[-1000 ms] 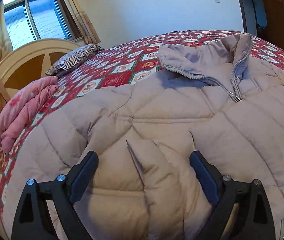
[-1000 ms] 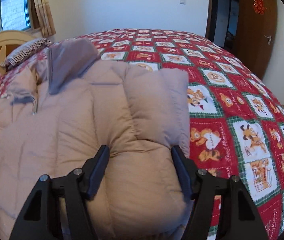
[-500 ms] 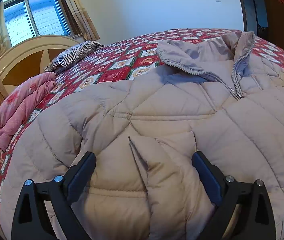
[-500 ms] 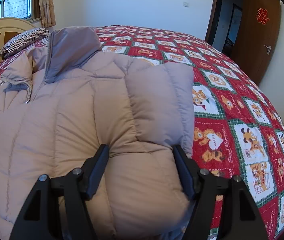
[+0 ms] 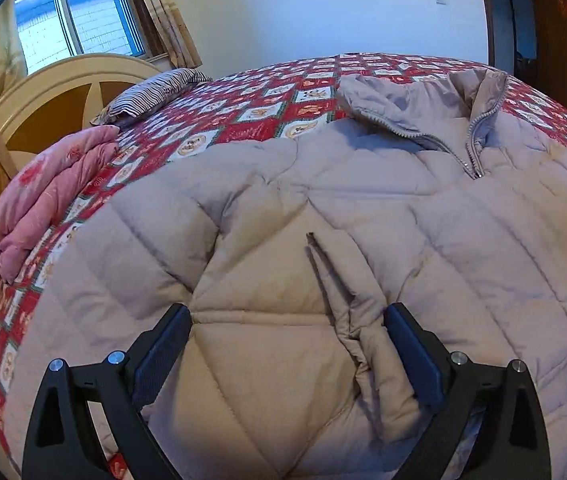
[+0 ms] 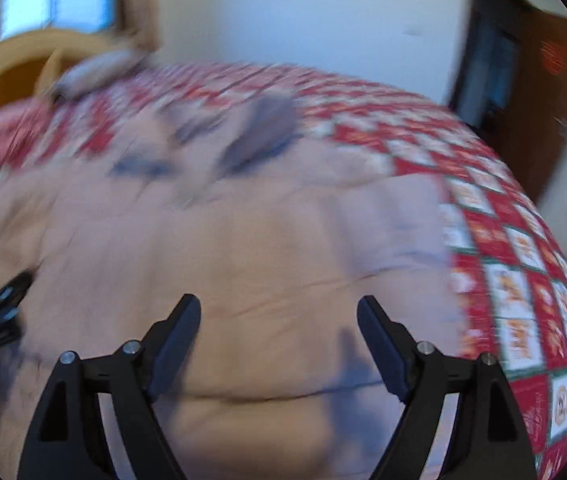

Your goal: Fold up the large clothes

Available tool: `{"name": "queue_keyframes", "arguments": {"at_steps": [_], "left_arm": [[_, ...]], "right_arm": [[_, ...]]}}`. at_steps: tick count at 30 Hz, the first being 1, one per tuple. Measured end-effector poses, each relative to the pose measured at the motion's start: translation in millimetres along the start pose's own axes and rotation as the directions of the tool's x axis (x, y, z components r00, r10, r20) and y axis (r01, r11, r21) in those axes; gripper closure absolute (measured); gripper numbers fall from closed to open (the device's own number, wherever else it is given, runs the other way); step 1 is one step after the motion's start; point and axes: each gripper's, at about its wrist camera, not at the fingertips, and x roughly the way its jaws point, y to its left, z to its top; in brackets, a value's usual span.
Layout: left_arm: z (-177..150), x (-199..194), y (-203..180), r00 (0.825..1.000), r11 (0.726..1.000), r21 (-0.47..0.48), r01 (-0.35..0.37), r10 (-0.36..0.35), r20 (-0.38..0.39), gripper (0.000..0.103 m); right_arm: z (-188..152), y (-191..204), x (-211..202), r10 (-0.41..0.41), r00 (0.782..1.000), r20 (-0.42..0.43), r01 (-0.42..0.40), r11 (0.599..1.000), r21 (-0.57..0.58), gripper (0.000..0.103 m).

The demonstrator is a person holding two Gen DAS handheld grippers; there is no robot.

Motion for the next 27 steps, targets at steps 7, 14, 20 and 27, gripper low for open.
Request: {"name": "queue_keyframes", "arguments": {"at_steps": [7, 14, 20, 27], "left_arm": [[2, -27, 20, 0.999, 1.0, -0.015, 0.014, -0.014, 0.034, 0.005], [-36, -90, 142, 0.984, 0.984, -0.103, -0.143, 0.152, 0.088, 0.005], [-111, -86, 257, 0.956, 0.916, -0.276, -0.292, 0.282, -0.078, 0.005], [-152, -74, 282, 0.984, 0.901, -0.401, -0.163, 0.12, -0.132, 0.005]], "right_arm": [[-15, 23, 37, -0.053, 0.996, -0.068, 0.047, 0.995, -0.091, 0.019], [-34, 13, -36, 0.007, 1.0, 0.027, -0.007, 1.0, -0.001, 0.015], [-67, 29, -69, 0.049, 0.995, 0.083, -0.048, 0.999, -0.015, 0.011], [-88, 48, -90, 0.095, 0.989, 0.11, -0.091, 0.995, -0.038, 0.011]]}}
